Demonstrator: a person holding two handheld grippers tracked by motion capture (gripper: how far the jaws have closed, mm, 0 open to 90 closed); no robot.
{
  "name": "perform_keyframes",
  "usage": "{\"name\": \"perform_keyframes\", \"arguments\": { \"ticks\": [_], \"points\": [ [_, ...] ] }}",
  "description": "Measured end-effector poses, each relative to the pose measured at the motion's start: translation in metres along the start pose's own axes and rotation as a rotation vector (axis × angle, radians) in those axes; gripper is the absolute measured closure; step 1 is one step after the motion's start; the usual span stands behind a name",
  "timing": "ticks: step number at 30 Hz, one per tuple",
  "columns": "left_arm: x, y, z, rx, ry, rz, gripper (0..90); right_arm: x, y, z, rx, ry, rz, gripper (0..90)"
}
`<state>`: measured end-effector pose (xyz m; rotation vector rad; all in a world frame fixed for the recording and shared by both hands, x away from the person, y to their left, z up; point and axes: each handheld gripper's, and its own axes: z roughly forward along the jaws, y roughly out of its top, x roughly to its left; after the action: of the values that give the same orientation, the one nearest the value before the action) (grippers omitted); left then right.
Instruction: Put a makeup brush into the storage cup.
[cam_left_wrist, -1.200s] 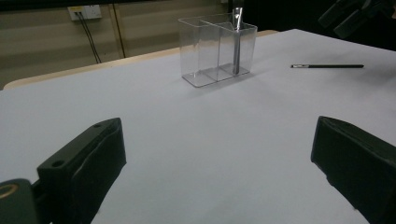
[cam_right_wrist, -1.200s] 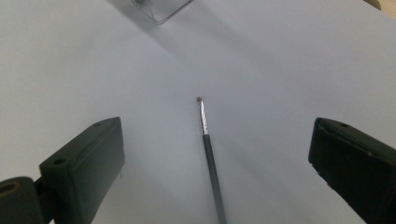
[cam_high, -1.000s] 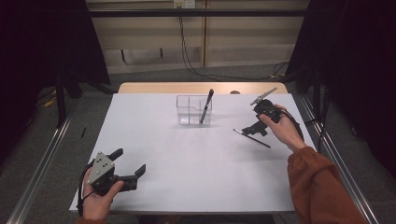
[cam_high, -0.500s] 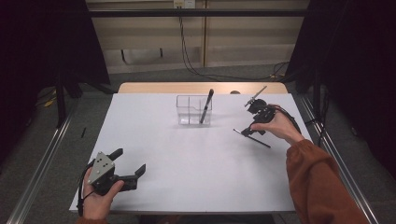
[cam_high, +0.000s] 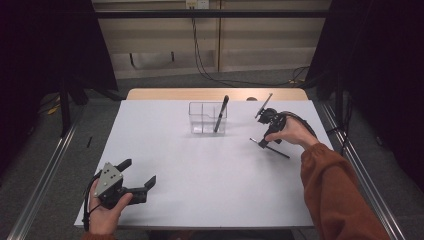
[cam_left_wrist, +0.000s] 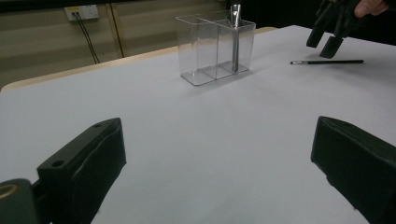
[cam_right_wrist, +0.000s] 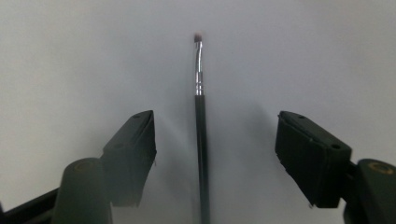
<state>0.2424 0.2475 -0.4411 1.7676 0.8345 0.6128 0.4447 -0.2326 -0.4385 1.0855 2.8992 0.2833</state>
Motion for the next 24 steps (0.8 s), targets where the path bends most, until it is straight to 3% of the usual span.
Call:
{"name": "perform_keyframes", "arguments": {
  "ticks": [5,11,24],
  "points": [
    [0.0,0.0,0.0,0.001,0.001,0.0,3.0,0.002,0.002,0.007,0.028,0.013,-0.024,45.5],
    [0.0,0.0,0.0,0.002,0.001,0.001,3.0,0.003,0.002,0.012,0.05,0.009,-0.045,53.8],
    [0.0,0.0,-0.001,0.005,-0.002,0.007,3.0,0.002,0.003,0.013,0.095,0.008,-0.03,77.8]
  ]
}}
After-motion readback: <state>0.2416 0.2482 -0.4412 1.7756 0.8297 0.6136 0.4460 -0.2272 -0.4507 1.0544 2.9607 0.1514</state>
